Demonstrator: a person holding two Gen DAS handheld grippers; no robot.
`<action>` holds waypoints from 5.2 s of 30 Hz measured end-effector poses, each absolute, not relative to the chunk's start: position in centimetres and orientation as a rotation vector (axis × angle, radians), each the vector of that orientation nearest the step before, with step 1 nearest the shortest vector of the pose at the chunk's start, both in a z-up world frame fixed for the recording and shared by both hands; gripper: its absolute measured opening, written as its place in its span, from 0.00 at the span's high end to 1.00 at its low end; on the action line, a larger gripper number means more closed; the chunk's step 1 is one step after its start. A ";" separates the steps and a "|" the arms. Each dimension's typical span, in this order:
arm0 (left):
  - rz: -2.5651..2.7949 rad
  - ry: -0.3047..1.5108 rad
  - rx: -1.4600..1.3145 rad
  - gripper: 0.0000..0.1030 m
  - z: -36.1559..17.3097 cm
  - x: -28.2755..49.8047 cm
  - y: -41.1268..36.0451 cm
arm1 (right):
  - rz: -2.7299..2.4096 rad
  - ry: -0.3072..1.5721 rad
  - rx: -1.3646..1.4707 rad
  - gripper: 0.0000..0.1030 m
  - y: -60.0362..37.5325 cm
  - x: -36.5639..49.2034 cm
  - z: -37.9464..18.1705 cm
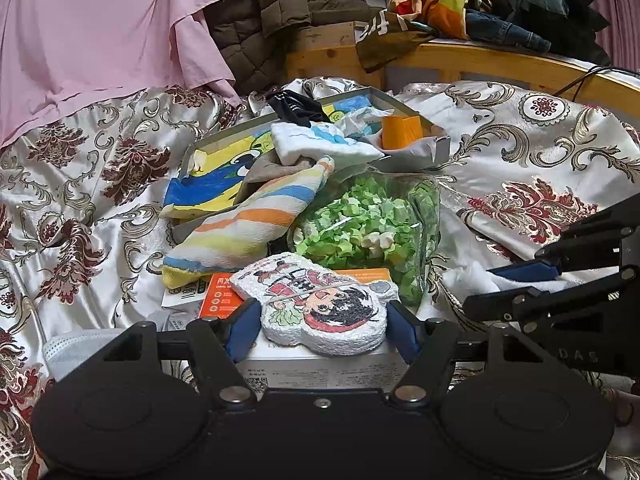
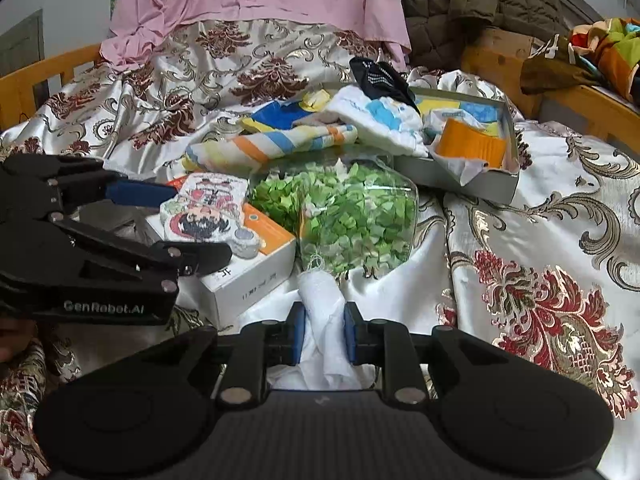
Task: Organize soft objects
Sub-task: 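Lift the white cloth and cartoon-face sponge off the bed with both tools, then carry the cloth and sponge over the painted tray with both tools, then open the right tool to drop the cloth into the tray while the left tool releases the sponge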
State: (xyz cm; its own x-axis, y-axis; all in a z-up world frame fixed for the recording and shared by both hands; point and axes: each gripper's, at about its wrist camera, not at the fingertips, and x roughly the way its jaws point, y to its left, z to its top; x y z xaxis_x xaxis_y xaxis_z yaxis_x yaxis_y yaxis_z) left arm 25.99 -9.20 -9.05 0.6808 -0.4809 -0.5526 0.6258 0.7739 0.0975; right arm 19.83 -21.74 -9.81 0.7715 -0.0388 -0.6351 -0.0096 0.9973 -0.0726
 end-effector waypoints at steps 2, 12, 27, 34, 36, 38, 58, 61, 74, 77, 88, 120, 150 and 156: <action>-0.631 0.528 0.291 0.32 -9.1 25.6 -9.3 | -0.020 0.680 -0.065 0.78 -21.8 19.7 -9.7; -0.624 0.488 0.320 0.33 -9.5 22.6 -10.1 | -0.019 0.632 -0.050 0.78 -22.2 19.4 -9.0; -0.552 0.465 0.307 0.33 -9.5 22.1 -9.8 | -0.023 0.613 -0.039 0.78 -22.2 19.2 -8.7; -0.552 0.473 0.310 0.31 -9.6 22.2 -9.8 | -0.016 0.613 -0.041 0.78 -21.9 19.1 -8.7; -0.557 0.479 0.310 0.31 -9.6 22.3 -9.9 | -0.015 0.614 -0.041 0.78 -21.9 19.1 -8.7; -0.558 0.478 0.328 0.31 -9.8 22.2 -10.0 | -0.014 0.614 -0.040 0.78 -21.9 19.1 -8.7; -0.544 0.434 0.291 0.33 -9.4 21.8 -9.6 | -0.015 0.587 -0.036 0.78 -22.0 18.9 -8.4; -0.539 0.426 0.278 0.33 -9.3 21.8 -9.5 | -0.016 0.577 -0.033 0.78 -22.0 18.8 -8.3; -0.516 0.349 0.225 0.33 -7.6 21.7 -9.9 | -0.032 0.476 -0.026 0.78 -23.2 18.7 -6.4; -0.510 0.335 0.206 0.33 -6.8 22.1 -10.2 | -0.034 0.423 -0.014 0.78 -24.1 19.1 -5.3; -0.469 0.314 0.129 0.33 -3.3 27.1 -12.3 | -0.025 0.290 0.075 0.78 -28.9 25.6 -2.5; -0.496 0.470 0.136 0.33 -1.9 44.8 -23.2 | -0.079 0.232 0.533 0.77 -43.1 38.6 -5.5; -0.456 0.480 0.069 0.11 -1.7 41.3 -22.5 | -0.049 0.300 0.496 0.14 -43.3 35.8 -2.9; -0.428 0.431 -0.015 0.06 0.9 38.4 -19.8 | -0.039 0.274 0.471 0.06 -42.1 32.5 -0.6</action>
